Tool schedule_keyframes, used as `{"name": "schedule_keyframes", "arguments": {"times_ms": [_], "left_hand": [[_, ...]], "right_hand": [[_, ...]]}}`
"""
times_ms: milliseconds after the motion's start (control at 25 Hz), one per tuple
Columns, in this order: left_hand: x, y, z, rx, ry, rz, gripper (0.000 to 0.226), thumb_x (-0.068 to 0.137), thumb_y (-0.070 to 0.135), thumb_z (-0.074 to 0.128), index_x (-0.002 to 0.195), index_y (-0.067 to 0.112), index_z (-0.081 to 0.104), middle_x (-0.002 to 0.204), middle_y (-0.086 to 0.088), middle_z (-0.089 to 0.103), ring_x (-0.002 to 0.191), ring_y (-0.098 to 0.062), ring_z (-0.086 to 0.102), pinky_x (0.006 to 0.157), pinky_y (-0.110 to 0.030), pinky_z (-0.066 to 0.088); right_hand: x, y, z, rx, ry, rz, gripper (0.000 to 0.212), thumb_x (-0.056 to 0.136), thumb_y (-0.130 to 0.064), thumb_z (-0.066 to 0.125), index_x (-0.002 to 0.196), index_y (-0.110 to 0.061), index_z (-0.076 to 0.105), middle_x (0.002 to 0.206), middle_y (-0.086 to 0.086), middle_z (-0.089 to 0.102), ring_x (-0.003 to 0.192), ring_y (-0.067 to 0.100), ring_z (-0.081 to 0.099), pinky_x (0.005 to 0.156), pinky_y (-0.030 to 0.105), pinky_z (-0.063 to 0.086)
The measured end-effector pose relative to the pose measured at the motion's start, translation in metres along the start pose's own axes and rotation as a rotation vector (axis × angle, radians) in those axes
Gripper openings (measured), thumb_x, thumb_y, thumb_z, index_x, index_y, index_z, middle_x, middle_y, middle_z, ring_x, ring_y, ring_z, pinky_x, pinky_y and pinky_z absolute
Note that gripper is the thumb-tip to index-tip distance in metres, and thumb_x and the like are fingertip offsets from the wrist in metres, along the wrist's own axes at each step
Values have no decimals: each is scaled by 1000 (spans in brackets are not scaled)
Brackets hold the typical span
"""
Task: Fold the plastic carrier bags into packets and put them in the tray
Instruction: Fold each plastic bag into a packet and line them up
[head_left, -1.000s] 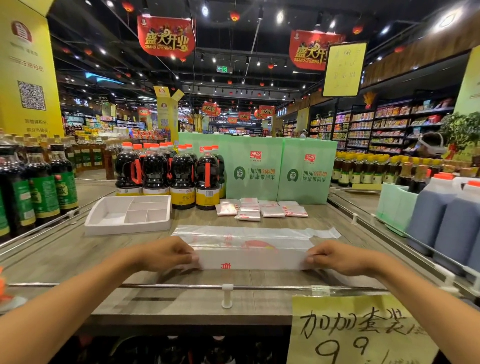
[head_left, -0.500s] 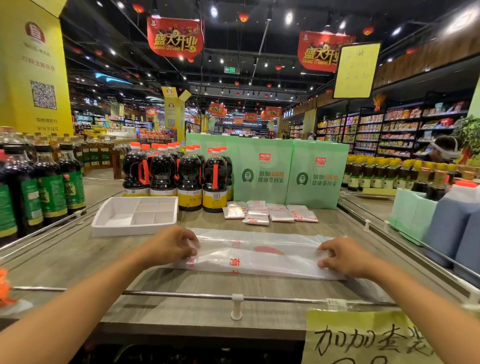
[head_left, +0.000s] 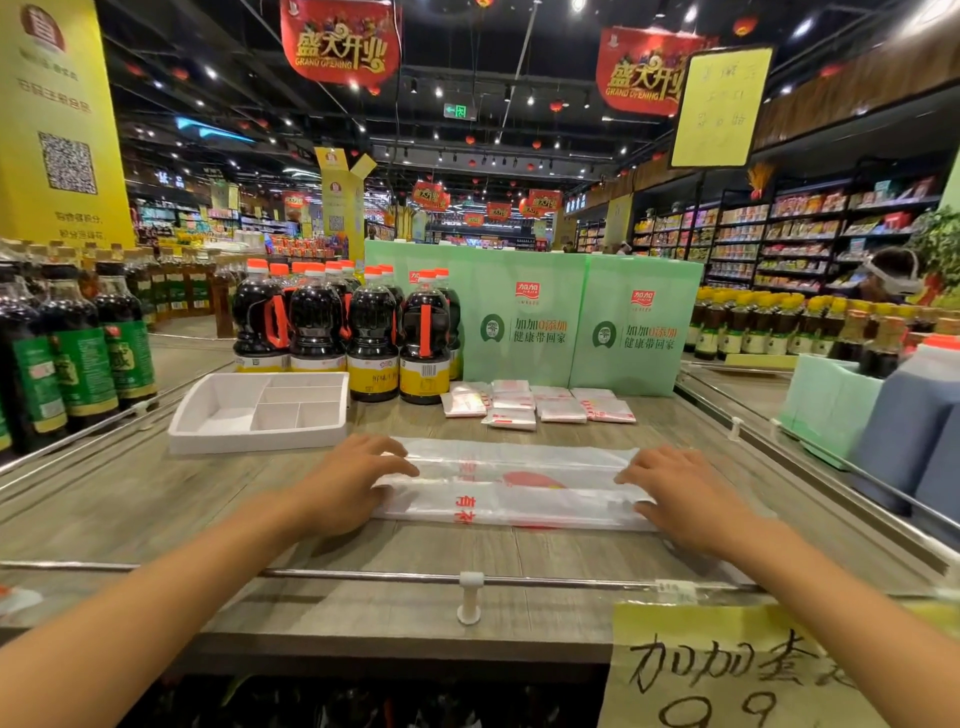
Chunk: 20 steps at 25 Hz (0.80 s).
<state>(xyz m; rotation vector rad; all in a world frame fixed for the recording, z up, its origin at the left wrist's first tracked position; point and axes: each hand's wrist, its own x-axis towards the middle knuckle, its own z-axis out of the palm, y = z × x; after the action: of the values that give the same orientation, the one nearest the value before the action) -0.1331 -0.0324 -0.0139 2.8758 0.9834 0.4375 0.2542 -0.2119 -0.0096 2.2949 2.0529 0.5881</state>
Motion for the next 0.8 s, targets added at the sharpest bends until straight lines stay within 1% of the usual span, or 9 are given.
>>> {"name": "schedule_keyframes", "arguments": {"times_ms": [80, 160, 240, 400, 520, 560, 640, 720, 800], "left_hand": [[5, 12, 1, -63, -119, 45, 41, 106, 24, 52, 145, 33, 52, 156, 9, 39, 144, -10, 33, 117, -24, 24], [10, 19, 3, -104, -243, 39, 45, 108, 30, 45, 153, 34, 42, 163, 8, 30, 150, -11, 26, 122, -29, 19], [16, 22, 5, -118, -321, 9, 47, 110, 33, 40, 157, 36, 34, 167, 9, 22, 154, -12, 18, 125, -34, 13], [26, 31, 10, -157, -392, -23, 49, 110, 36, 37, 159, 39, 27, 169, 12, 14, 156, -13, 10, 126, -39, 6], [30, 36, 20, -123, -425, 0, 51, 111, 40, 32, 161, 40, 19, 170, 12, 7, 156, -12, 3, 125, -38, 0], [30, 35, 22, -87, -442, 12, 52, 111, 43, 29, 161, 41, 14, 170, 13, 2, 156, -11, -1, 125, -39, -4], [29, 28, 23, -28, -501, 0, 54, 110, 49, 23, 160, 44, 3, 169, 14, -8, 156, -13, -10, 125, -44, -10], [27, 17, 20, 35, -568, -40, 57, 108, 54, 16, 159, 43, -7, 168, 13, -18, 155, -16, -17, 124, -48, -12], [24, 7, 17, 71, -606, -74, 60, 107, 57, 14, 158, 41, -13, 167, 10, -23, 154, -19, -20, 125, -50, -11]], "right_hand": [[1, -8, -2, 137, -29, -47, 34, 103, -39, 51, 136, -38, 58, 140, -14, 54, 130, 11, 46, 110, 35, 37], [3, -17, -3, 266, -109, -69, 34, 106, -38, 46, 138, -34, 58, 142, -12, 54, 130, 11, 48, 112, 34, 38], [5, -27, -3, 321, -185, -106, 36, 106, -37, 45, 139, -31, 57, 142, -11, 53, 130, 12, 49, 112, 33, 38], [13, -47, -1, 313, -265, -149, 33, 106, -34, 42, 134, -26, 58, 137, -5, 55, 126, 19, 51, 108, 39, 41], [16, -61, 0, 402, -292, -172, 32, 108, -35, 39, 134, -22, 53, 140, 1, 51, 128, 23, 46, 110, 41, 36], [15, -63, 3, 404, -323, -167, 38, 109, -37, 36, 143, -22, 47, 149, 3, 44, 137, 26, 40, 116, 42, 31], [12, -60, 8, 355, -433, -95, 56, 109, -47, 26, 162, -30, 18, 169, 1, 14, 155, 28, 12, 126, 42, 10], [9, -52, 12, 319, -535, -20, 61, 107, -56, 18, 161, -40, -3, 171, -2, -11, 157, 26, -11, 126, 45, -4], [4, -40, 12, 303, -606, 8, 62, 105, -61, 15, 158, -44, -12, 169, -3, -21, 155, 27, -19, 125, 46, -8]]}}
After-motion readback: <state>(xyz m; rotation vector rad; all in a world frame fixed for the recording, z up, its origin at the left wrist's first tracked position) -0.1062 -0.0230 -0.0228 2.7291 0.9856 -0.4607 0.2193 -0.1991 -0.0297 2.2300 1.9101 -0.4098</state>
